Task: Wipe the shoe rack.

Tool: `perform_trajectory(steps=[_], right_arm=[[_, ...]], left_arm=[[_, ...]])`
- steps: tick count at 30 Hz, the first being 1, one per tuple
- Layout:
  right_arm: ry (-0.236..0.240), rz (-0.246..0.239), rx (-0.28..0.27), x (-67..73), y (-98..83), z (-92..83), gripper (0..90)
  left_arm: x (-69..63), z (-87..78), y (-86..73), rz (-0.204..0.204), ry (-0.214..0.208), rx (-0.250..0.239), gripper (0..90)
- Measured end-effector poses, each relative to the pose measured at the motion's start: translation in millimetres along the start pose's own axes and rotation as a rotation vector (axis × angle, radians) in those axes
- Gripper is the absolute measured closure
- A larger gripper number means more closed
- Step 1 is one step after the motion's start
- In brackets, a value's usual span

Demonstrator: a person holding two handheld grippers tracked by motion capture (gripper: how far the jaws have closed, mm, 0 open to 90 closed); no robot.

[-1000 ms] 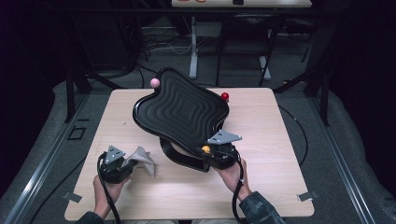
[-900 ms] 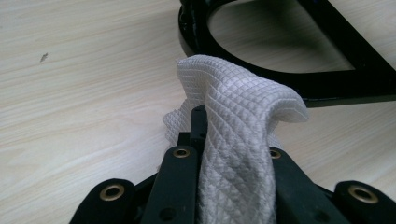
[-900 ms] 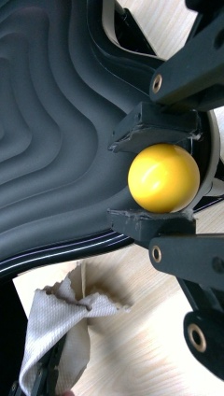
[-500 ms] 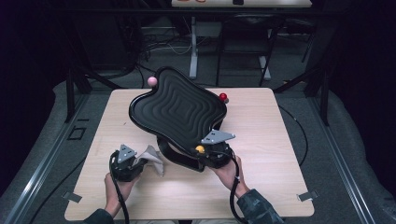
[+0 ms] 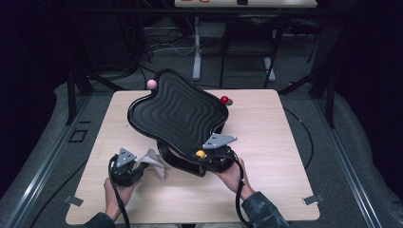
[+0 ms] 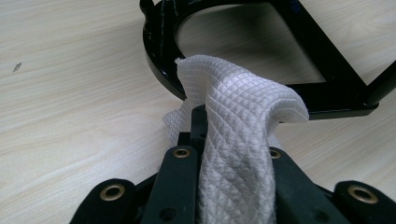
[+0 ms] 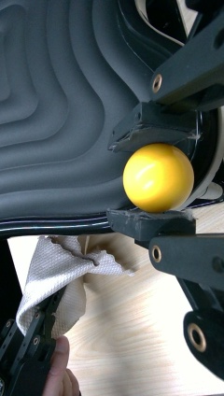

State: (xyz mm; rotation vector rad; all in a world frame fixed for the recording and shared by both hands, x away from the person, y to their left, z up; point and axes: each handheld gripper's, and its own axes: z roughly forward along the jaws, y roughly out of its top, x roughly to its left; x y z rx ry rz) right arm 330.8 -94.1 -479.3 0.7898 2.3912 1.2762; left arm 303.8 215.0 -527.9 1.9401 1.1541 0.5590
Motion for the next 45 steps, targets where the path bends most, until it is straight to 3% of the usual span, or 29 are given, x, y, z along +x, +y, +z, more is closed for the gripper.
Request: perform_trajectory(steps=[6, 13, 24, 36, 40, 45], right_arm=[[-0.033, 0.024, 0.011, 4.3, 1.2, -0.4, 59.8], [-0.03, 0.031, 0.005, 4.4, 0.4, -0.4, 59.8], [-0.034, 0.035, 0.007, 4.6, 0.6, -0.4, 59.8], [-0.035, 0.041, 0.009, 4.6, 0.7, -0.4, 59.8], [-0.031, 0.04, 0.008, 4.3, 0.6, -0.3, 59.9], [-0.026, 0.036, 0.016, 3.8, 1.4, -0.6, 59.9]], left_arm=[[-3.8, 2.3, 0.1, 0.005, 0.003, -0.007, 83.8], [-11.9, 8.0, -0.2, -0.001, 0.008, -0.017, 83.8], [-54.1, 40.9, 2.8, 0.041, -0.045, -0.015, 83.8], [-96.1, 77.4, -0.4, 0.045, -0.126, -0.007, 84.0], [-101.0, 84.5, -3.6, 0.041, -0.135, 0.003, 84.1], [-96.1, 84.3, -2.8, 0.041, -0.131, 0.009, 84.4]])
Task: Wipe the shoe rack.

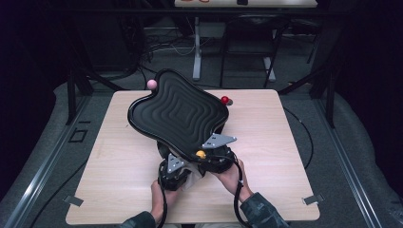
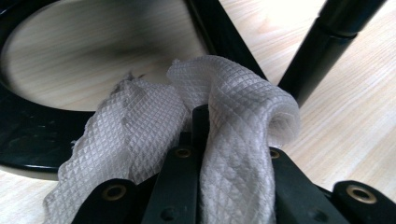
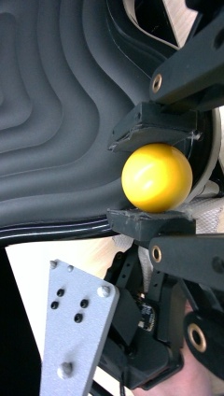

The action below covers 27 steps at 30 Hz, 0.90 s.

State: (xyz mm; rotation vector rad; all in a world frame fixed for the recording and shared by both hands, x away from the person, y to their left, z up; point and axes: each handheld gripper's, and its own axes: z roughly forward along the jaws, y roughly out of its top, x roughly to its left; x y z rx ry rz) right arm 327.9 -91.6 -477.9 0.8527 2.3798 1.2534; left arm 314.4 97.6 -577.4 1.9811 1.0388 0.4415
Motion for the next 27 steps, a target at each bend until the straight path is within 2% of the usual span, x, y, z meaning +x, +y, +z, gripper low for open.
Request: perform_trajectory(steps=[4, 7, 15, 20, 25, 27], right_arm=[[0.002, -0.004, 0.008, -0.7, 0.2, -1.1, 59.9], [0.007, -0.005, 0.015, -2.2, -0.6, -3.6, 59.8], [0.008, 0.004, 0.035, -8.3, -4.6, -13.2, 59.7], [0.006, 0.013, 0.049, -13.8, -7.8, -20.5, 59.6], [-0.005, 0.033, 0.071, -21.9, -11.5, -30.1, 59.5], [-0.03, 0.046, 0.076, -24.6, -13.4, -34.0, 59.2]], left_arm=[[11.1, -3.3, -1.9, -0.026, 0.02, -0.002, 84.5], [16.4, -7.3, -3.4, -0.023, 0.035, 0.005, 84.5], [32.5, -14.8, -7.6, -0.056, 0.084, 0.0, 84.5], [45.4, -16.8, -8.7, -0.088, 0.113, -0.005, 84.5], [56.8, -16.0, -8.2, -0.102, 0.131, -0.008, 84.4], [61.3, -15.1, -7.8, -0.108, 0.142, -0.01, 84.4]])
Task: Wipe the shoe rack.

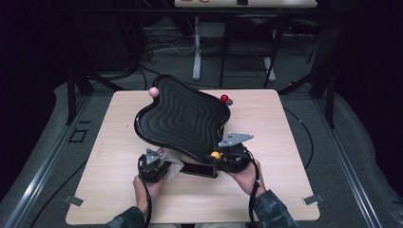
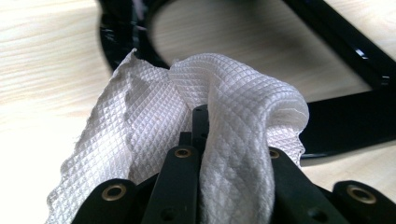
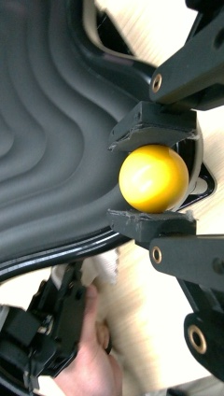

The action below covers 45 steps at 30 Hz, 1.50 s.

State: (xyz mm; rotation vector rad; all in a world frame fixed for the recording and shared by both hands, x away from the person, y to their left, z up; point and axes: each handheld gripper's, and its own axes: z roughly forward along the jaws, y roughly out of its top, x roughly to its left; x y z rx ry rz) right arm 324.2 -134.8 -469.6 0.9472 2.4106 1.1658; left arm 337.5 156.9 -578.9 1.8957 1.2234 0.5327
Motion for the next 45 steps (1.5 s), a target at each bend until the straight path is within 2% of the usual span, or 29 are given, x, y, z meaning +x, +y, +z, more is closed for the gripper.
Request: perform_trajectory(steps=[3, 5, 6, 9, 18, 22, 28, 32, 36, 40, 45], right_arm=[[-0.034, 0.033, -0.029, -0.9, -4.8, -1.6, 56.7], [-0.061, 0.031, -0.046, 0.2, -6.2, -1.2, 56.3], [-0.074, 0.035, -0.051, 0.9, -6.7, -1.1, 57.4], [-0.084, 0.035, -0.057, 0.4, -7.1, -0.8, 59.2], [-0.085, 0.025, -0.039, 0.1, -6.1, -1.6, 59.6], [-0.079, 0.03, -0.04, -0.6, -6.2, -1.5, 59.5], [-0.074, 0.033, -0.049, -1.4, -6.5, -0.8, 59.6], [-0.067, 0.035, -0.044, -2.0, -6.6, -1.2, 59.6], [-0.068, 0.038, -0.052, -1.7, -6.9, -0.6, 59.7], [-0.069, 0.037, -0.051, -1.6, -6.8, -0.5, 59.7], [-0.066, 0.038, -0.054, -1.7, -7.0, -0.4, 59.7]], left_arm=[[7.0, 3.9, 1.6, -0.011, 0.008, -0.006, 84.4], [10.5, 5.6, 4.2, -0.002, 0.022, -0.01, 84.4], [11.9, 6.7, 5.3, -0.005, 0.015, -0.014, 84.4], [16.0, 9.2, 7.4, -0.009, 0.019, -0.025, 84.4], [33.8, 15.2, 11.4, -0.041, 0.063, -0.028, 84.3], [39.1, 19.1, 14.4, -0.052, 0.065, -0.036, 84.4], [43.3, 26.1, 20.4, -0.074, 0.074, -0.039, 84.4], [44.5, 28.6, 23.2, -0.073, 0.078, -0.03, 84.4], [47.9, 31.1, 23.4, -0.066, 0.084, -0.015, 84.4], [49.5, 33.2, 21.5, -0.085, 0.078, -0.013, 84.5], [47.8, 30.4, 22.4, -0.071, 0.073, -0.009, 84.5]])
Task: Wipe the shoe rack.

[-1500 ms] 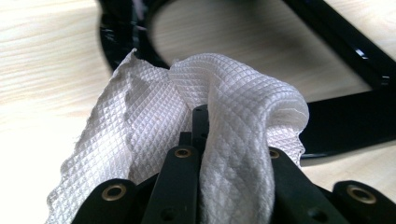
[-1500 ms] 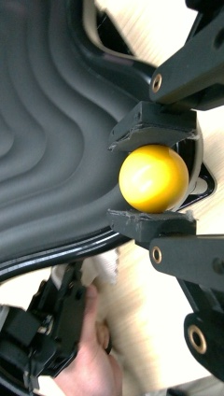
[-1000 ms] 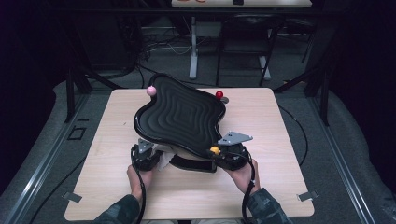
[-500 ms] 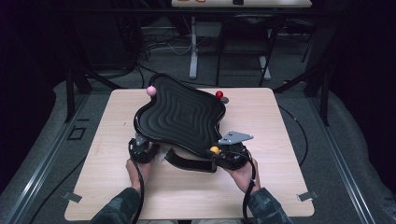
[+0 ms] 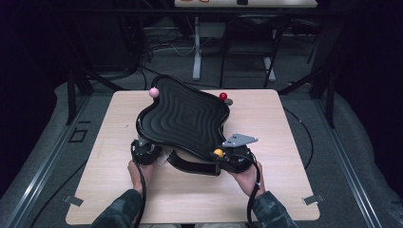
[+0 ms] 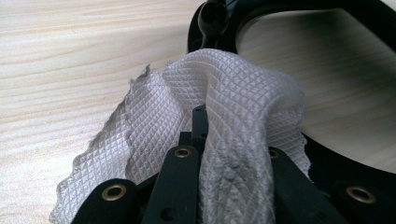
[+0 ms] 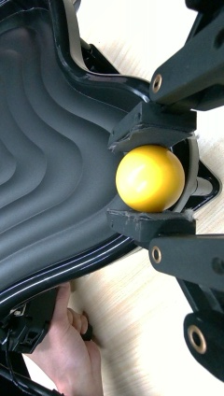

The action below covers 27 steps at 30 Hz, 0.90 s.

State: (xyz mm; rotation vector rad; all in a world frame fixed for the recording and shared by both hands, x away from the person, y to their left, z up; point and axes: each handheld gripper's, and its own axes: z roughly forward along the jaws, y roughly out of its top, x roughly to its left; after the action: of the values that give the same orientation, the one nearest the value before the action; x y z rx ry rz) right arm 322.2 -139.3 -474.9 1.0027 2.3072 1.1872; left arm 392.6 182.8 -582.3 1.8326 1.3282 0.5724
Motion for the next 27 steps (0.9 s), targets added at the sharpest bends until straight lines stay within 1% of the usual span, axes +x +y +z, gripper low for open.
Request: perform_trajectory(steps=[4, 5, 7, 8, 11, 21, 24, 25, 27], right_arm=[[0.0, 0.0, 0.0, 0.0, -0.1, -0.1, 59.7], [0.0, 0.0, 0.0, 0.0, -0.1, 0.0, 59.7], [0.0, -0.001, 0.0, 0.0, 0.0, 0.0, 59.7], [-0.001, 0.0, 0.001, 0.1, 0.0, 0.0, 59.7], [0.0, -0.001, 0.0, 0.0, 0.0, 0.1, 59.7], [-0.003, 0.0, 0.001, 0.2, 0.1, 0.1, 59.7], [-0.002, 0.001, 0.0, 0.2, 0.0, 0.1, 59.7], [0.0, 0.002, 0.0, 0.2, -0.1, 0.1, 59.7], [-0.001, 0.002, 0.0, 0.3, -0.1, 0.2, 59.7]], left_arm=[[-0.2, 0.7, 1.4, 0.012, 0.002, 0.002, 84.4], [0.2, 1.3, 1.5, 0.01, 0.003, 0.001, 84.4], [1.5, 2.8, 1.8, -0.01, 0.0, -0.003, 84.4], [1.7, 3.2, 2.2, -0.012, 0.003, -0.002, 84.5], [2.0, 3.5, 3.9, -0.004, 0.001, 0.0, 84.5], [2.5, 5.6, 8.8, -0.004, 0.008, 0.022, 84.6], [1.9, 4.8, 7.5, -0.007, 0.001, 0.015, 84.8], [2.1, 3.7, 7.0, 0.002, 0.0, 0.021, 84.9], [0.7, 3.0, 4.7, -0.008, -0.003, 0.006, 84.9]])
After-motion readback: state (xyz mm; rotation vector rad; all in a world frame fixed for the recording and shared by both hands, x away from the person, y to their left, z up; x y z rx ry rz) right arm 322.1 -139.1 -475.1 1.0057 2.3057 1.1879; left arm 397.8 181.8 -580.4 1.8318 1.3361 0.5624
